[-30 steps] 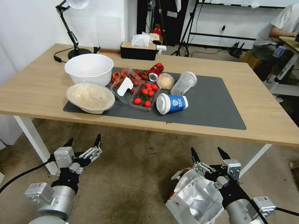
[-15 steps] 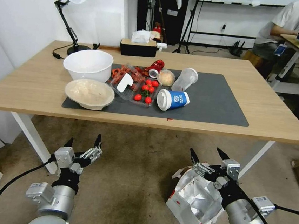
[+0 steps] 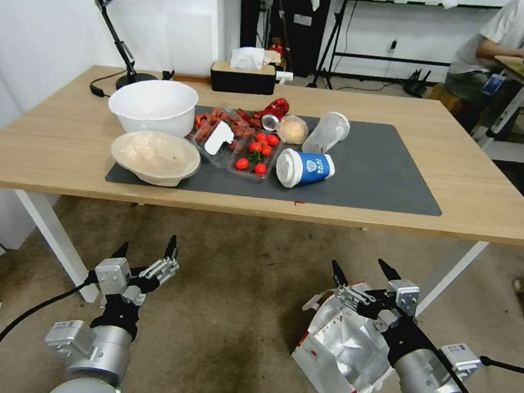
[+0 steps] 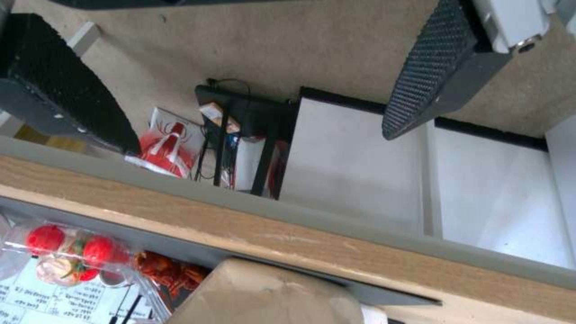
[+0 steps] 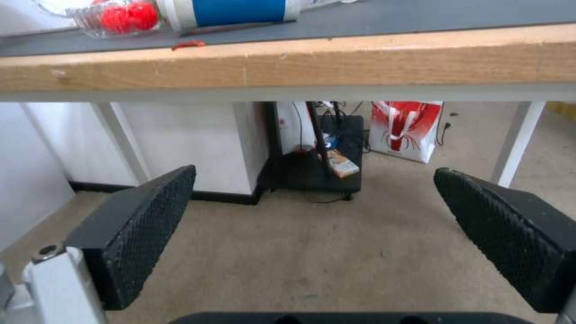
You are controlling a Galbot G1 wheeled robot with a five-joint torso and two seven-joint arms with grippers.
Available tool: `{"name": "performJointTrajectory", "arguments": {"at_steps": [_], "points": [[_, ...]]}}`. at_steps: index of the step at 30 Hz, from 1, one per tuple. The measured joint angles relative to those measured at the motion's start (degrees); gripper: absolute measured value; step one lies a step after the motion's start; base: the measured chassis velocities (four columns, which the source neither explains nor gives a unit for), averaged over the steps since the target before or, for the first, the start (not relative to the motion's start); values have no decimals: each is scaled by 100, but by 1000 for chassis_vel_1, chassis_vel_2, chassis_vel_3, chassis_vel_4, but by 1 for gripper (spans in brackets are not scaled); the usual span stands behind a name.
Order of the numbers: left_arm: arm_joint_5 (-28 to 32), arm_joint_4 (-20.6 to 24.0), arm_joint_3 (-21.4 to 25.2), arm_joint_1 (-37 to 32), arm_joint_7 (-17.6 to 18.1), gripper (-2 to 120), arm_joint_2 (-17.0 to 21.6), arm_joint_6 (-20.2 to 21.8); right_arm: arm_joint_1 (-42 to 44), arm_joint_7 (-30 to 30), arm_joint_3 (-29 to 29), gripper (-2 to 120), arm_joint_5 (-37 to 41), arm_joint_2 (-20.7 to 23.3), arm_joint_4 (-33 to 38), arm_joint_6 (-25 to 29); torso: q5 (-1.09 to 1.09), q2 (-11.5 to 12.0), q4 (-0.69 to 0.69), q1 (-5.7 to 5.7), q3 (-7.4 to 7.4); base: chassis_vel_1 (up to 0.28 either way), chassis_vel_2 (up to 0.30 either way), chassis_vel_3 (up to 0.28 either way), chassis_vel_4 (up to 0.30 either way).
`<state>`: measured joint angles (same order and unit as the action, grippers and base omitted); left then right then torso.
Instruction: Pick up the food delivery bag from the floor and place it on the table.
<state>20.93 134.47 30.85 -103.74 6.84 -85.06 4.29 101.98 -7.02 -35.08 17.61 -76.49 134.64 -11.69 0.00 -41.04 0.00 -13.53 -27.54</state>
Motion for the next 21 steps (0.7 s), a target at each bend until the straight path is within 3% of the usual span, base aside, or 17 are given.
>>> {"name": "performJointTrajectory", "arguments": {"at_steps": [11, 21], "points": [[-12, 9, 4, -21, -26, 100, -26, -17, -46, 29, -28, 100, 102, 45, -1, 14, 0, 292, 0, 124, 170, 0, 0, 0, 0], [-125, -86, 17, -7, -245, 100, 12, -177, -47, -152, -40, 100, 224, 10, -175, 459, 0, 582, 0, 238, 346, 0, 0, 0, 0]]}}
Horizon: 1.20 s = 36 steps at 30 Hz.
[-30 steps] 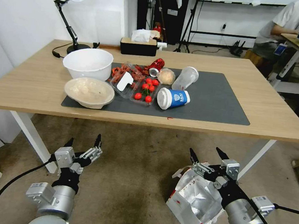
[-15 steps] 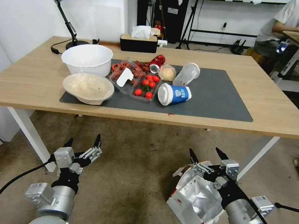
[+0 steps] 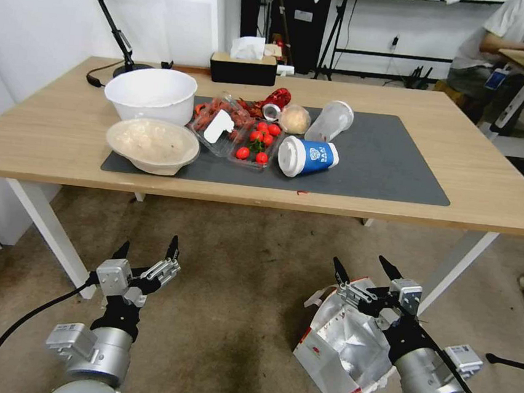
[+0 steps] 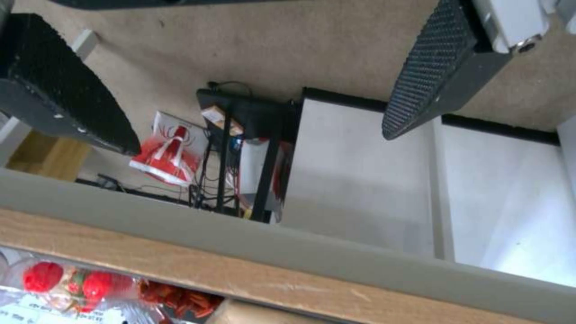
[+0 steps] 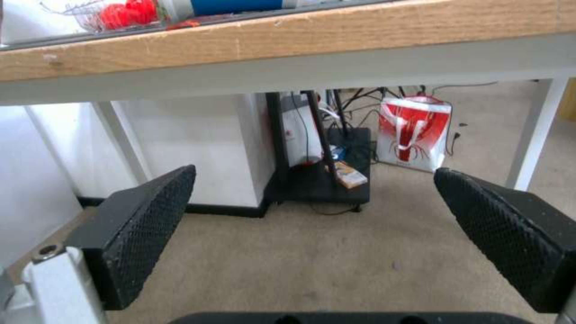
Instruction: Pick up the food delivery bag from the floor and place it on the table.
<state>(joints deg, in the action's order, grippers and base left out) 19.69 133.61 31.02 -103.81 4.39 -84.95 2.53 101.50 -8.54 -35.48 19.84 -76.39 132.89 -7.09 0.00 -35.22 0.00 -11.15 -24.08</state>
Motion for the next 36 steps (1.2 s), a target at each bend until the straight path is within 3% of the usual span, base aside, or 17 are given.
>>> {"name": "performJointTrajectory", "arguments": {"at_steps": [15, 36], "points": [[108, -199, 37, 70, -269, 100, 91, -180, -41, 495, -50, 100, 116, 36, -283, 781, 0, 341, 0, 128, 211, 0, 0, 0, 0], [141, -321, -8, 130, -330, 100, 46, -189, -38, 443, -28, 100, 109, -64, -338, 724, 0, 832, 0, 314, 519, 0, 0, 0, 0]]}}
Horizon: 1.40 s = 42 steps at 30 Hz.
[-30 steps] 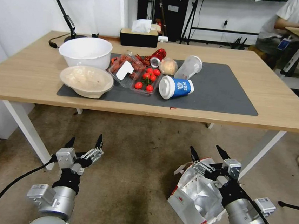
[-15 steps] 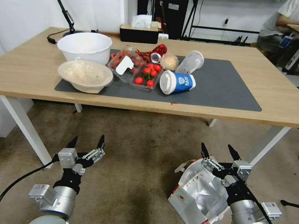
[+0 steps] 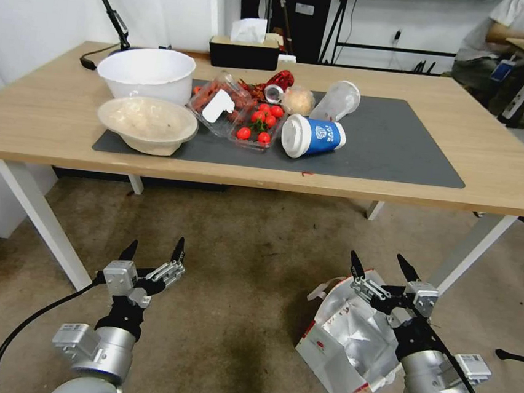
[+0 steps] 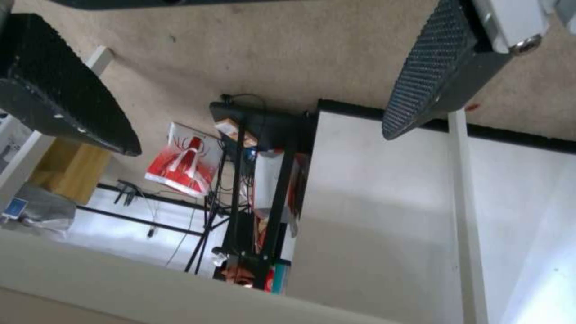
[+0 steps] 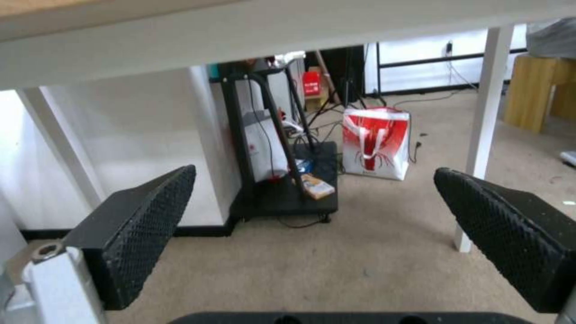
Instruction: Pick up the food delivery bag from the floor and place it on the table.
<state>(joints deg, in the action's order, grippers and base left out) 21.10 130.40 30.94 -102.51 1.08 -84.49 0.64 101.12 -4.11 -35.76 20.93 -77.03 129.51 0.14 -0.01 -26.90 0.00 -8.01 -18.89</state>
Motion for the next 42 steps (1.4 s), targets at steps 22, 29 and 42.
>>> {"name": "performJointTrajectory", "arguments": {"at_steps": [22, 29, 42], "points": [[27, -11, 37, 1, 10, 100, 16, -12, -17, -67, 13, 100, -35, 6, -17, -26, 0, 510, 0, 171, 337, 0, 0, 0, 0], [31, 8, 38, -21, 18, 100, -14, 5, -20, -69, 13, 100, -28, 18, 0, -40, 0, 657, 0, 222, 435, 0, 0, 0, 0], [18, 25, 40, -34, 37, 100, -37, -65, 10, -81, -9, 100, -7, 38, 21, -39, 0, 939, 0, 309, 631, 0, 0, 0, 0]]}}
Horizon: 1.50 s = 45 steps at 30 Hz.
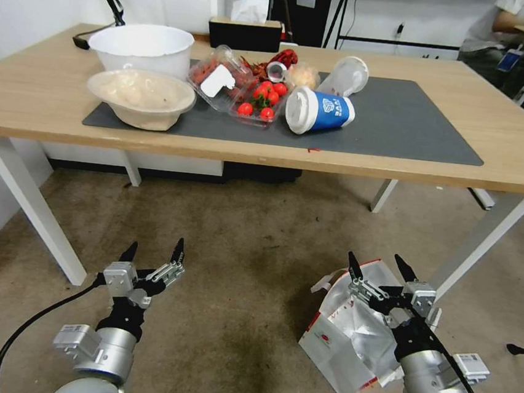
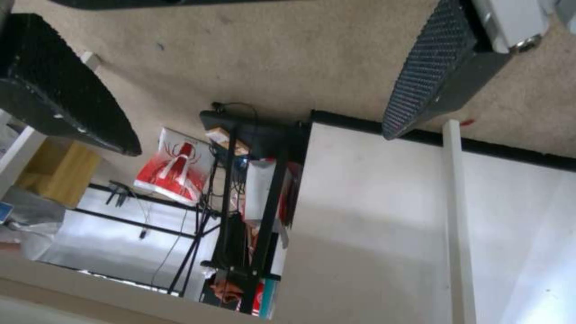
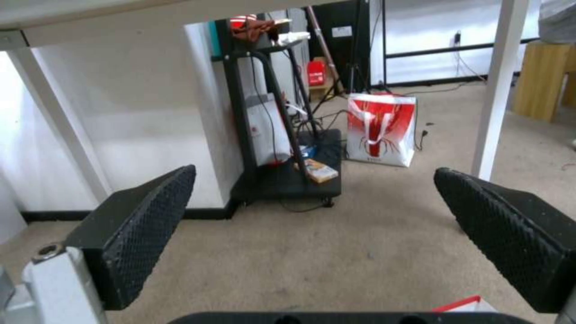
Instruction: Pick up the food delivery bag from the floor and place it on the table.
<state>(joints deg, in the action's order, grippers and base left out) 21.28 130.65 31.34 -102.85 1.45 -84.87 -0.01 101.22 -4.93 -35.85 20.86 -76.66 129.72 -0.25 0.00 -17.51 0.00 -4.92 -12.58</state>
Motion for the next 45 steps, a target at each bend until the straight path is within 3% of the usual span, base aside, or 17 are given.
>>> {"name": "performJointTrajectory", "arguments": {"at_steps": [45], "points": [[4, -100, -33, 41, -1, 100, -13, -38, -9, -23, 14, 100, -20, 6, -39, -12, 0, 1026, 0, 236, 790, 0, 0, 0, 0]]}}
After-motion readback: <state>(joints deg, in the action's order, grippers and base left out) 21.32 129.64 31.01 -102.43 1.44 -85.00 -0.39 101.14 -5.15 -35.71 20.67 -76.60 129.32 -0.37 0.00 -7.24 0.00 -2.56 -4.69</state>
